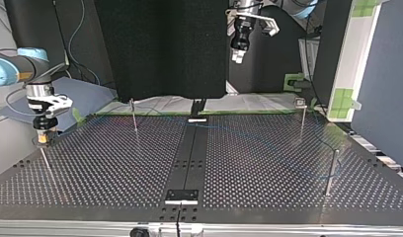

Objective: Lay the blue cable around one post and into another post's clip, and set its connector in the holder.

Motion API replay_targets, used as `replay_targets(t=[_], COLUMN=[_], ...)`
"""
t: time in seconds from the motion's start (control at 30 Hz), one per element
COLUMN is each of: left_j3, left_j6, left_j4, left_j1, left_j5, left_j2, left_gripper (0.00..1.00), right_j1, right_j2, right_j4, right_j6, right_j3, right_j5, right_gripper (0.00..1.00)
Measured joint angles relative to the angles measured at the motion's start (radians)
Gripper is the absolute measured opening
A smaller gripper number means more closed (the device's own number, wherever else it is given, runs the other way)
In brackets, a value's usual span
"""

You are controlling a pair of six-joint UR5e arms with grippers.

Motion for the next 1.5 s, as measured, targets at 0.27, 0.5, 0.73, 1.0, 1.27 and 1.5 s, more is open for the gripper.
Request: replay_targets(t=[0.27,0.5,0.73,1.0,1.27,1.5], left_j3=[0.0,0.0,0.0,0.001,0.003,0.003], left_j6=[0.0,0.0,0.0,0.0,0.0,0.0], left_j4=[-0.002,-0.002,-0.002,-0.002,-0.003,-0.004], left_j1=[0.0,0.0,0.0,0.0,0.003,0.004], left_j5=[-0.001,-0.001,-0.001,-0.001,-0.001,0.0], left_j2=[0.0,0.0,0.0,0.0,0.0,0.0], left_gripper=[1.0,1.0,1.0,1.0,1.0,1.0], right_j1=[-0.009,-0.021,-0.028,-0.032,-0.038,-0.042], right_j2=[-0.001,-0.001,-0.001,-0.001,-0.001,-0.001], right_j4=[0.014,0.06,0.072,0.069,0.07,0.071], right_j6=[-0.003,-0.012,-0.016,-0.015,-0.012,-0.007], right_j3=[-0.007,-0.019,-0.022,-0.027,-0.034,-0.038], right_j5=[-0.023,-0.045,-0.072,-0.09,-0.094,-0.1], right_gripper=[0.0,0.0,0.0,0.0,0.0,0.0])
